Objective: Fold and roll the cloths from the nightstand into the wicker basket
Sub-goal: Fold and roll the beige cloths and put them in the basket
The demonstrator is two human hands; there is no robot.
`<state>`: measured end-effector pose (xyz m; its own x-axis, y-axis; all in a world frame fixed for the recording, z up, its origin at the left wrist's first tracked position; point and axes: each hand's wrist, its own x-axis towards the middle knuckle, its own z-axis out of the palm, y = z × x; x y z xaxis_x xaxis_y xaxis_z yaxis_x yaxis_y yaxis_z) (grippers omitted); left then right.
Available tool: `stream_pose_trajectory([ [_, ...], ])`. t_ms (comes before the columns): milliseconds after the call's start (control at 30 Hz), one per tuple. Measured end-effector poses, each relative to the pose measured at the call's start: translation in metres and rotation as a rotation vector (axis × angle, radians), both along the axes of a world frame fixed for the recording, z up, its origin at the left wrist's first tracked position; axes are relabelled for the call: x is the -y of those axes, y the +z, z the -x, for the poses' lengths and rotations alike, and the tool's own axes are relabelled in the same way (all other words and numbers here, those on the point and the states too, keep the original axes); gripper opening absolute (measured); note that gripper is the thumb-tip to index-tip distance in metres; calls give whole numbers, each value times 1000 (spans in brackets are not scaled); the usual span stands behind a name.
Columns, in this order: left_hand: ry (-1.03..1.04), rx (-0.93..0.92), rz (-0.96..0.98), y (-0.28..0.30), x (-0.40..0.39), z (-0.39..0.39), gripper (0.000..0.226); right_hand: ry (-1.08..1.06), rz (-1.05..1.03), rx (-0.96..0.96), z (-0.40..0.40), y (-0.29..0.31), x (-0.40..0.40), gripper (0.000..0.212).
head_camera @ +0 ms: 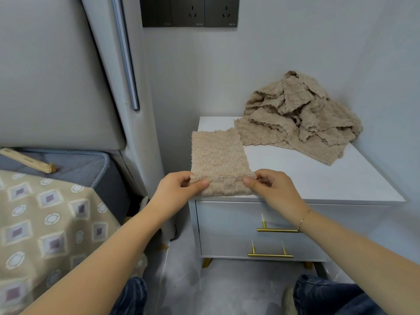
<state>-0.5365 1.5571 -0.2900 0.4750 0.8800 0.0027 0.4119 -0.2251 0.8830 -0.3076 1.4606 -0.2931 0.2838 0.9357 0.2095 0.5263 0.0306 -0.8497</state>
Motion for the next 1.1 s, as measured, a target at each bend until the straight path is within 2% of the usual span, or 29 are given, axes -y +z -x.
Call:
stream_pose_trajectory([
  [233, 215, -70, -20, -1, -1, -13, 43, -164, -20, 165, 11, -4, -8, 17],
  [333, 251, -134, -83, -1, -1, -13, 38, -177, -32, 170, 13, -1, -9, 20],
  [467, 267, -156, -182, -1, 2, -9, 30, -167, -95, 322, 13, -3, -9, 26],
  [533, 229, -100, -189, 0, 2, -7, 27, -108, -172, 395, 9, -2, -9, 26],
  [667, 13, -95, -400, 5, -5, 2, 23, 59, -318, 782, -4, -3, -10, 13],
  [733, -111, -123, -517, 6, -10, 6, 19, 94, -341, 859, -8, -2, -10, 12],
  [800, -175, -181, -615, 4, -15, 9, 17, 116, -330, 878, -11, -2, -9, 24],
  [933, -227, -301, -672, 0, -16, 14, 27, 177, -209, 800, -15, -3, -4, 39],
  [1033, -257, -359, -601, 1, -12, 18, 58, 195, -130, 754, -17, -4, 0, 44],
  [1100, -275, -374, -551, 0, -10, 19, 68, 218, -72, 756, -20, -5, 0, 53],
])
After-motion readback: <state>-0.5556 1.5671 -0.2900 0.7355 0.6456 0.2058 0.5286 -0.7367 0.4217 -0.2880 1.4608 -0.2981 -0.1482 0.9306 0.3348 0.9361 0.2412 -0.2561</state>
